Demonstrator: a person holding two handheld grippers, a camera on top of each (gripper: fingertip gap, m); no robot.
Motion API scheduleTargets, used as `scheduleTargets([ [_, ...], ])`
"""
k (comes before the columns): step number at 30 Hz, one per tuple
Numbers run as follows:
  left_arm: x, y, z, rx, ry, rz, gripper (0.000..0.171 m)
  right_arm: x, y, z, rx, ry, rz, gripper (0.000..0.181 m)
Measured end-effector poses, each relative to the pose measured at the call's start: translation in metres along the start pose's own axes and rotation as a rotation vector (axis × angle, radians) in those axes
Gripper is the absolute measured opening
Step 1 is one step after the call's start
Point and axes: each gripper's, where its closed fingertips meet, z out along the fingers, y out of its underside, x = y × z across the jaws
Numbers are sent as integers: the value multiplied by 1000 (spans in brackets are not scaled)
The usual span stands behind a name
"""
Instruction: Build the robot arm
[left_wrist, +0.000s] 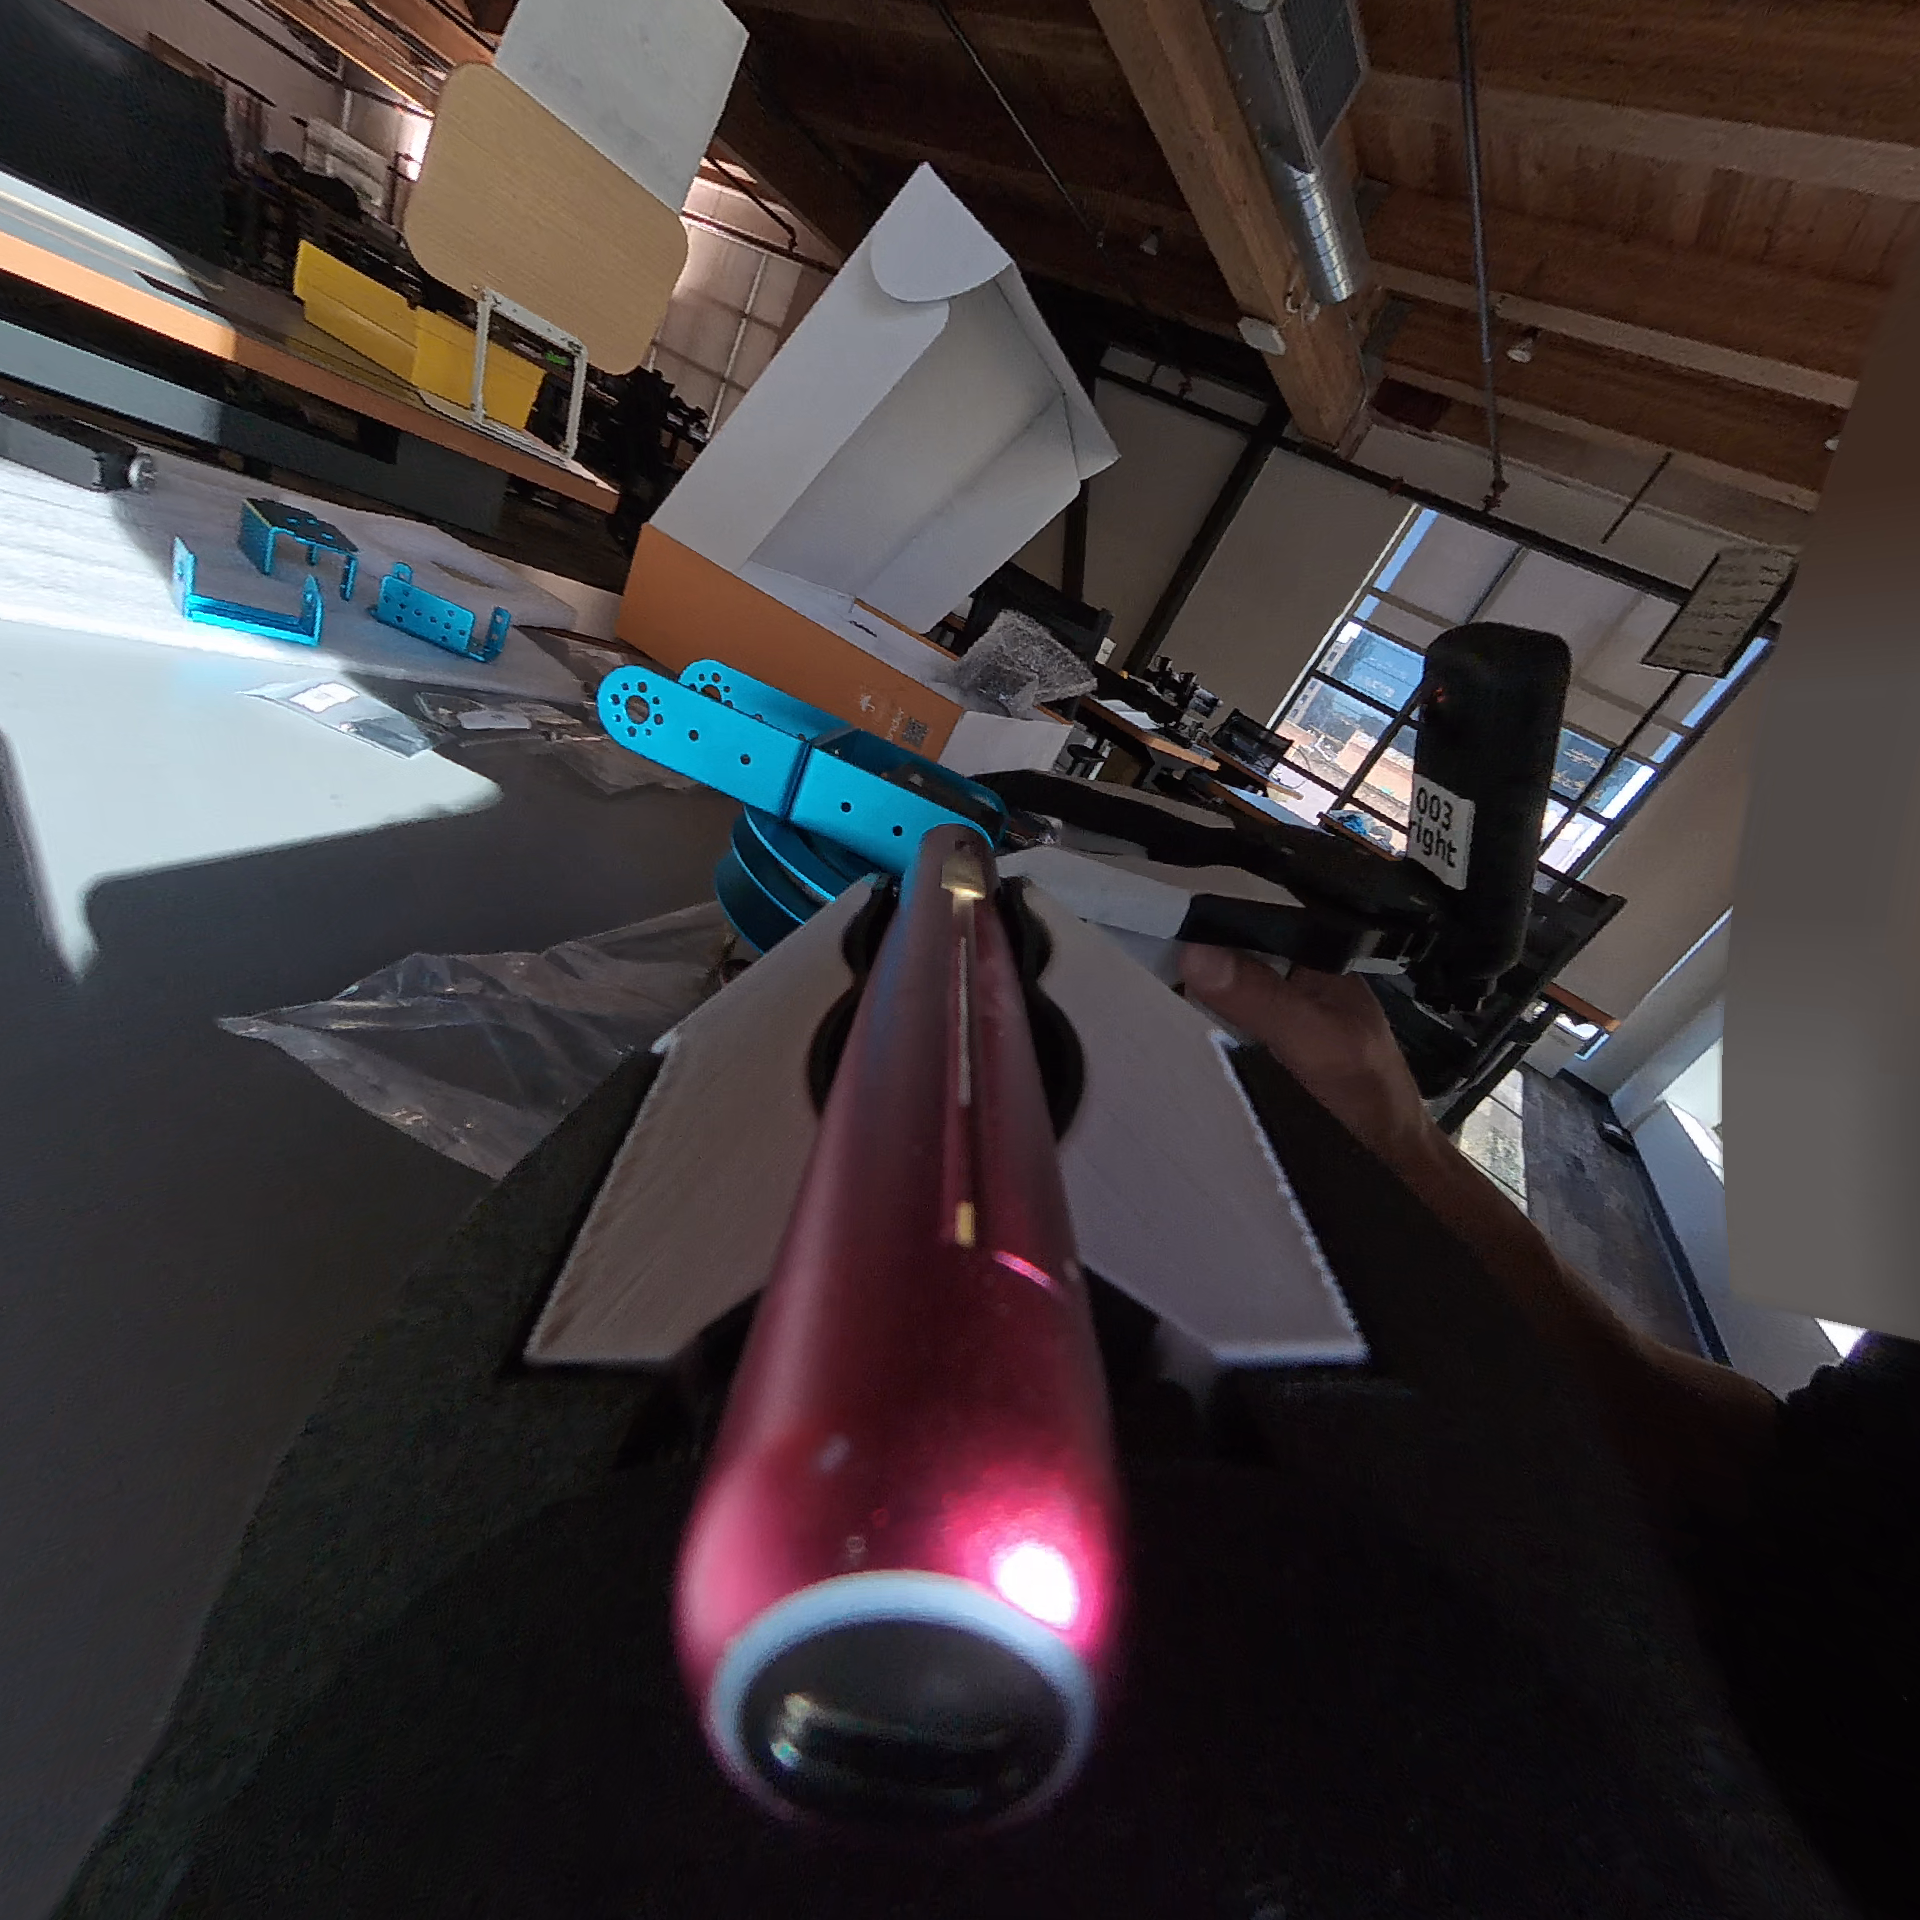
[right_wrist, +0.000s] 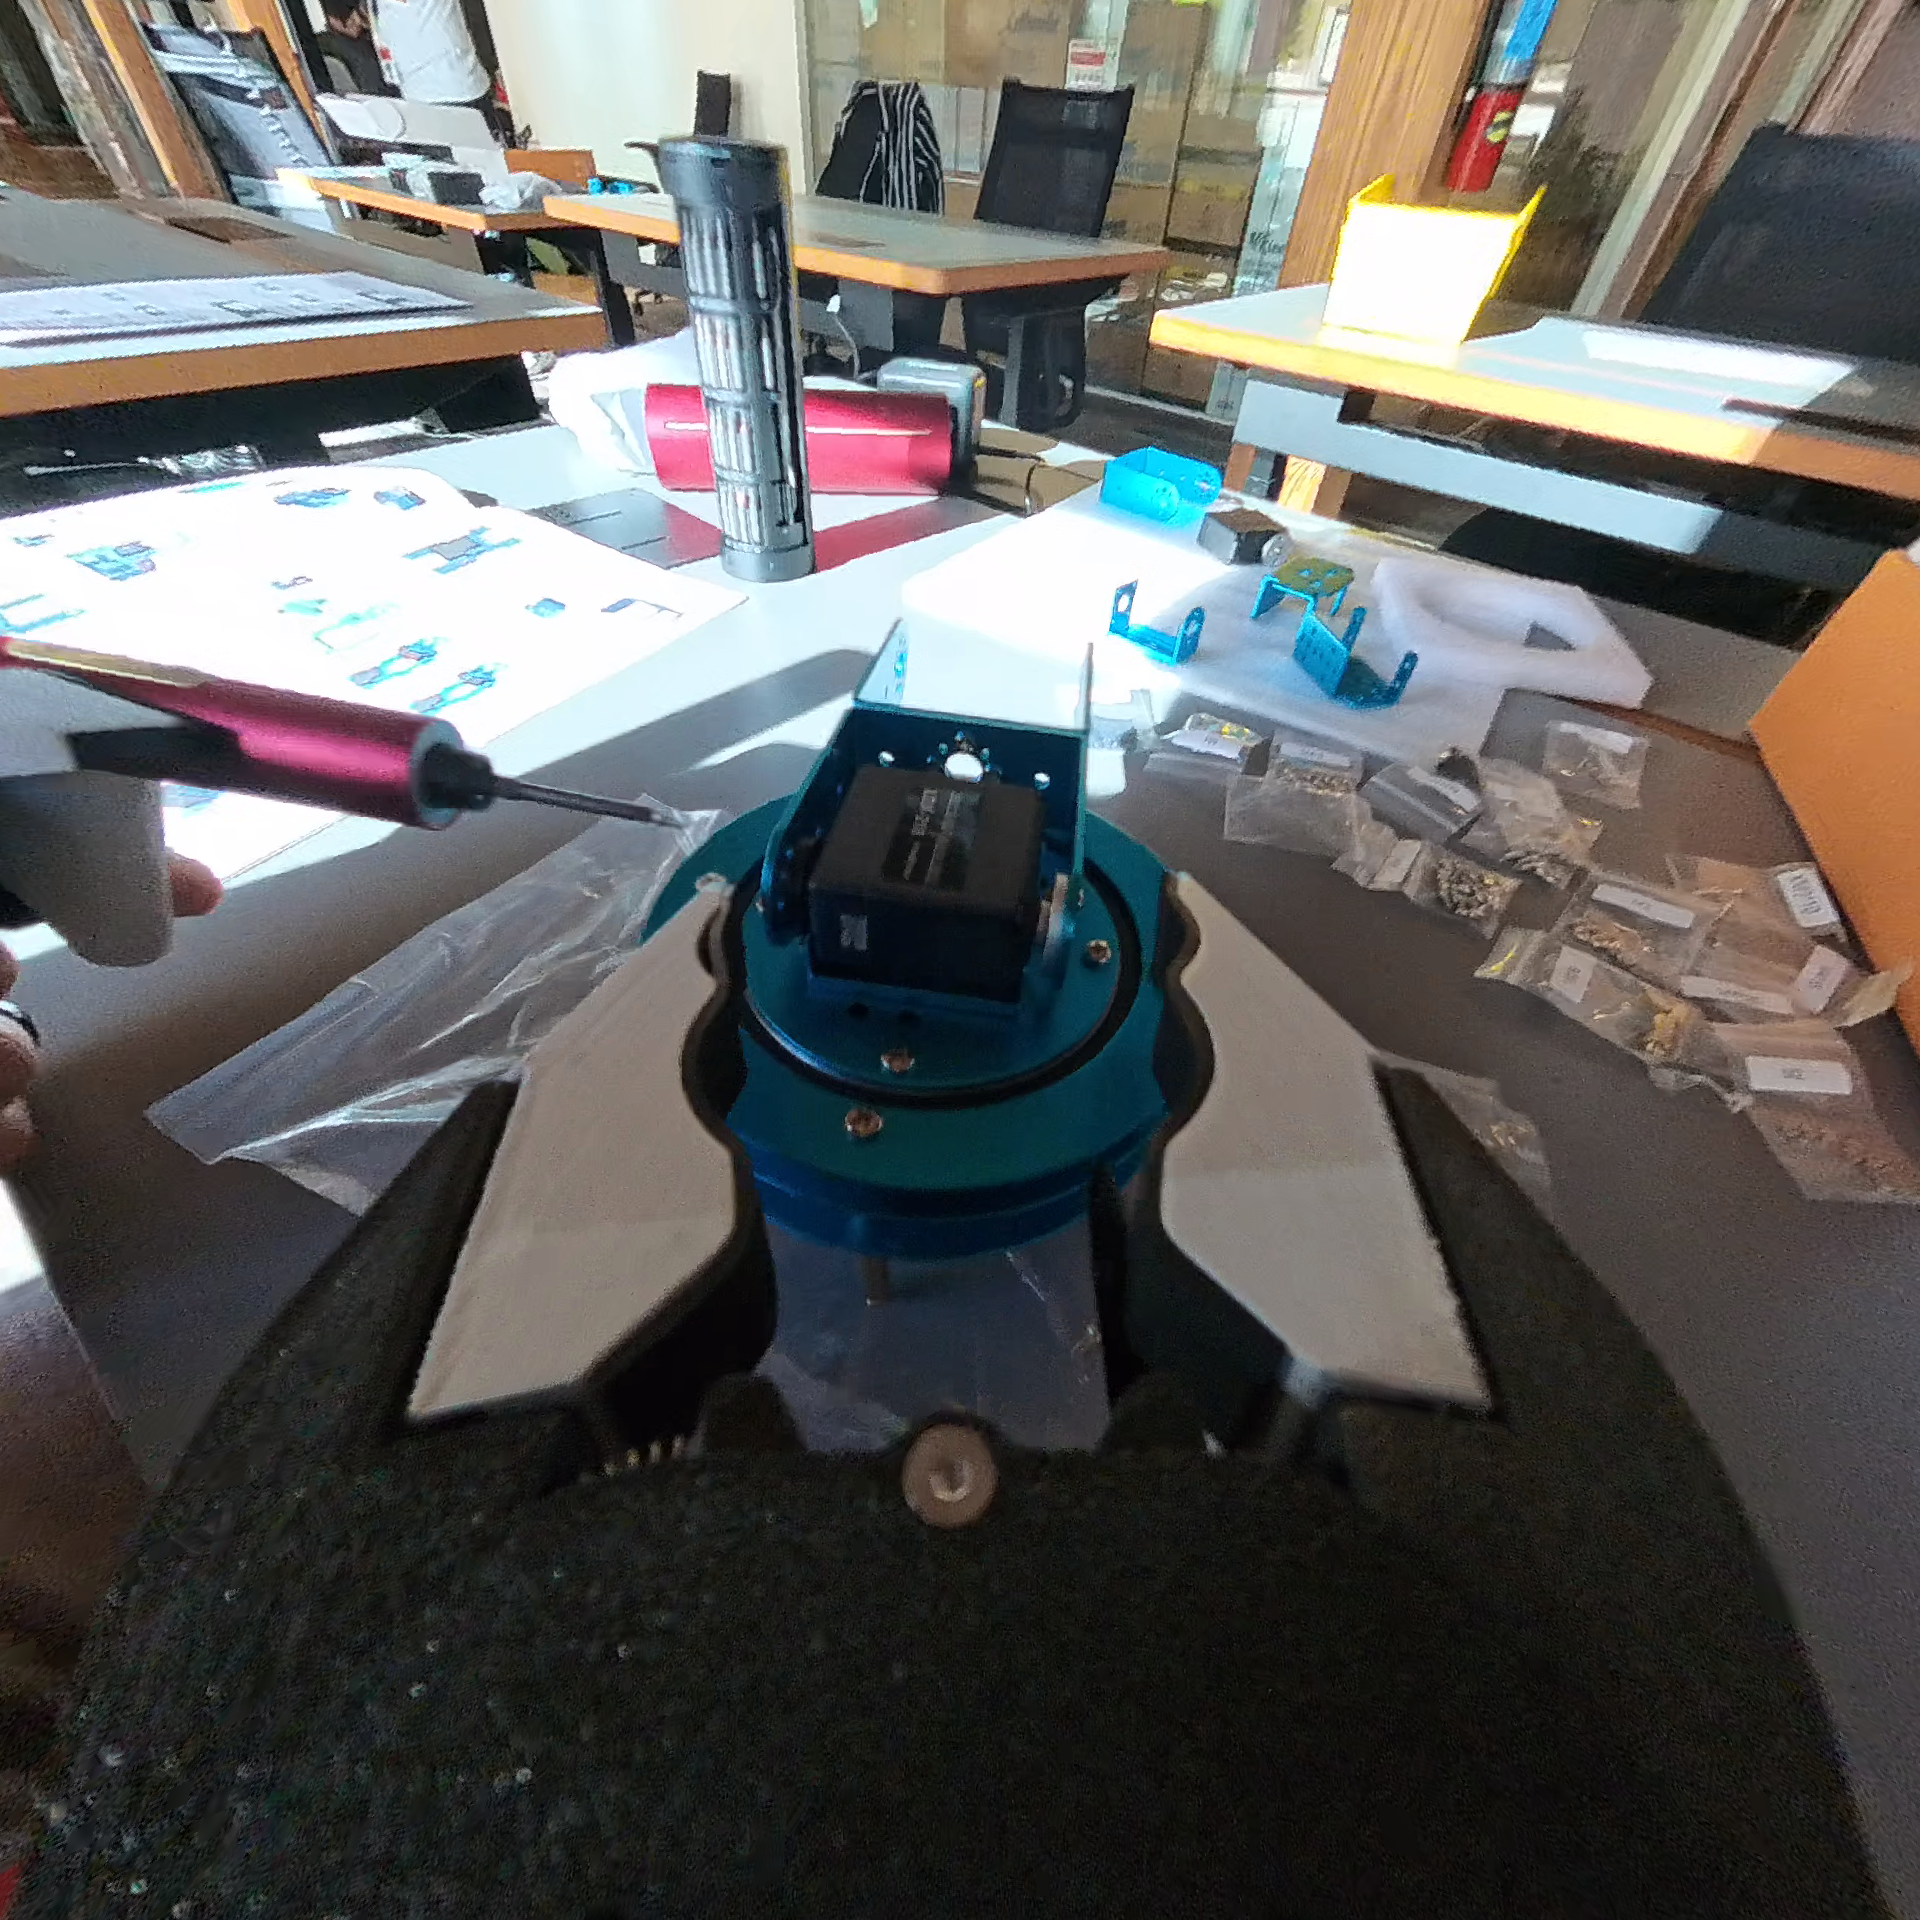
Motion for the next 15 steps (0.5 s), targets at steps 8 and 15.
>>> scheduleTargets([
  [8, -1, 0, 7, -9, 7, -42, 21, -4, 10, 11, -27, 0, 16, 62],
  [15, -6, 4, 11, -21, -19, -46, 21, -3, 10, 10, -27, 10, 26, 60],
])
